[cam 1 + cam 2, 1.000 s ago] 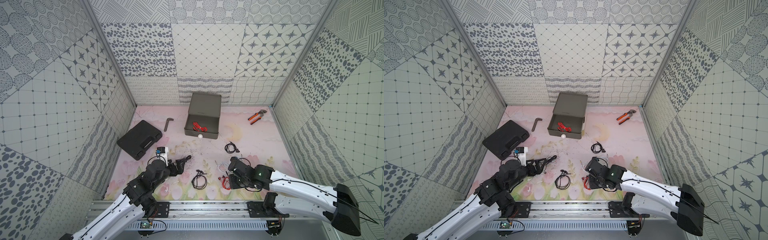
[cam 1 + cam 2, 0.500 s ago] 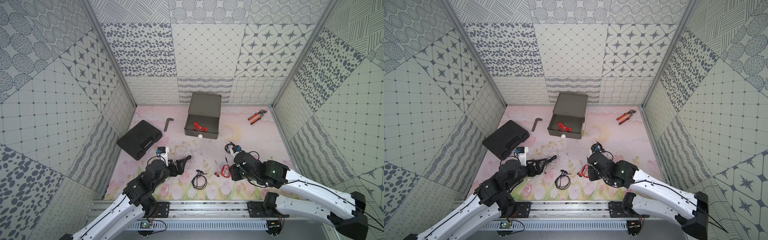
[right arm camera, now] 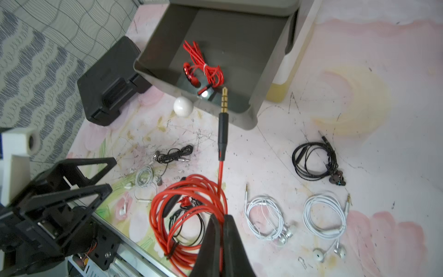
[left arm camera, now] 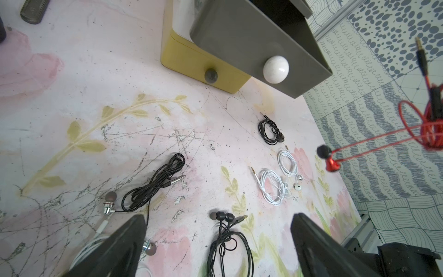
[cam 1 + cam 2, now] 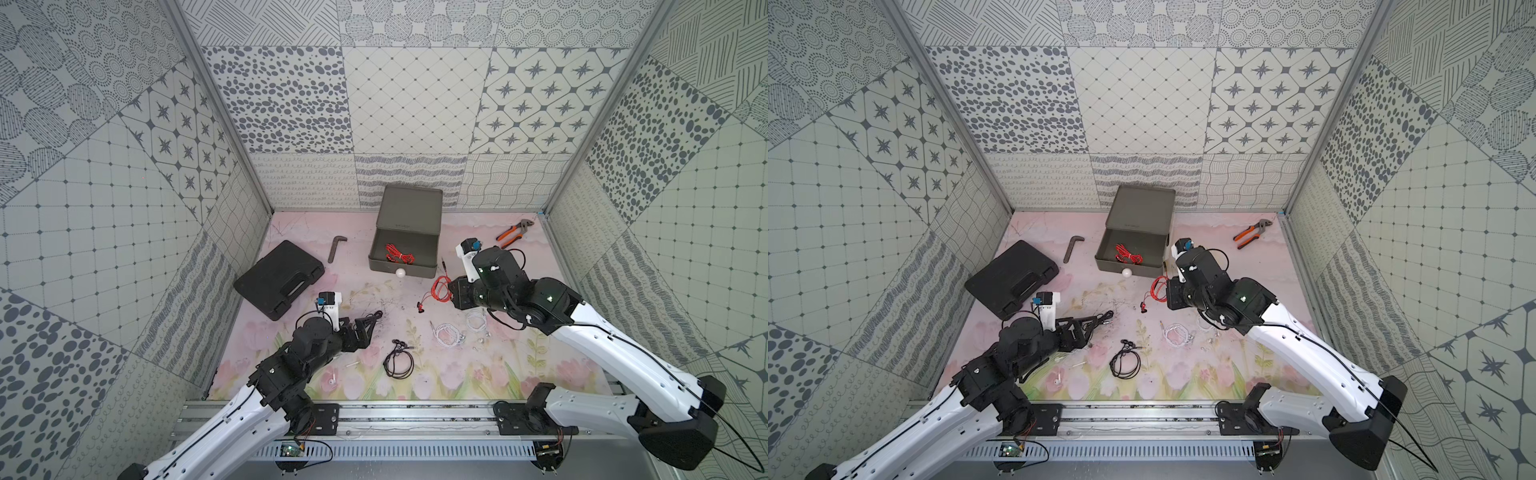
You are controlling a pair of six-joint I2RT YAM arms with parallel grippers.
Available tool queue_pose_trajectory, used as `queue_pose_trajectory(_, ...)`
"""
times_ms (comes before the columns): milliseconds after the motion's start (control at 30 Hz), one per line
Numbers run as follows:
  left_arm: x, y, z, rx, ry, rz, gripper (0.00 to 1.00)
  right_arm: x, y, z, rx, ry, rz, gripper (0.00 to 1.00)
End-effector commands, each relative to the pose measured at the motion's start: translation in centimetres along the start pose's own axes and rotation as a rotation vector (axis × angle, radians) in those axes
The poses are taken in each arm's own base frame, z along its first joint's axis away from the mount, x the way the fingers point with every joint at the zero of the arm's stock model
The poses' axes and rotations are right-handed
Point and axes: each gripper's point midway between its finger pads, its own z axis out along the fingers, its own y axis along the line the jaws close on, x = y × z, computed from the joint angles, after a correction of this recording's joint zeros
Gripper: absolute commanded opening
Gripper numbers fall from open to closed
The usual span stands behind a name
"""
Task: Place the wired earphones into the drawer by color
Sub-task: Place the wired earphones in the drawer.
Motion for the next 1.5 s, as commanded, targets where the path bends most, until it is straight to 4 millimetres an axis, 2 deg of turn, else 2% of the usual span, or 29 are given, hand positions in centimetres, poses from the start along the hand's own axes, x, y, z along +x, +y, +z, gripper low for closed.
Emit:
queue_pose_trajectory(0, -1.5, -1.8, 0.1, 0.078, -0.052, 0.028, 0.99, -4.6, 1.7, -0.3, -0.071, -0.108, -0.048, 0.00)
queue_pose_trajectory(167, -1.4, -1.8, 0.7, 0.070, -0.038, 0.017, 0.99, -8.8, 1.7, 0.4, -0.089, -0.171, -0.047, 0.00)
queue_pose_trajectory(267, -1.4, -1.9, 1.0, 0.061, -0.025, 0.012, 0.99, -10.5, 1.5, 1.2, -0.080, -0.191, -0.050, 0.00)
queue_pose_trajectory(500, -1.4, -2.1, 1.6, 0.051, 0.003, 0.002, 0.99, -12.4, 1.8, 4.3, -0.084, -0.200, -0.063, 0.00)
queue_pose_trajectory(900, -1.8, -2.2, 1.5, 0.045, -0.004, -0.007, 0.99, -12.5, 0.9, 8.8, -0.031, -0.182, -0.082, 0.00)
queue_pose_trajectory(1267, -2.2, -1.9, 1.3, 0.015, -0.014, -0.027, 0.99, -10.4, 0.0, 11.8, -0.005, -0.119, -0.079, 0.00)
queue_pose_trajectory(1467, -2.5, -2.1, 1.4, 0.016, -0.018, -0.025, 0.99, -9.4, -0.7, 12.5, 0.021, -0.095, -0.081, 0.00)
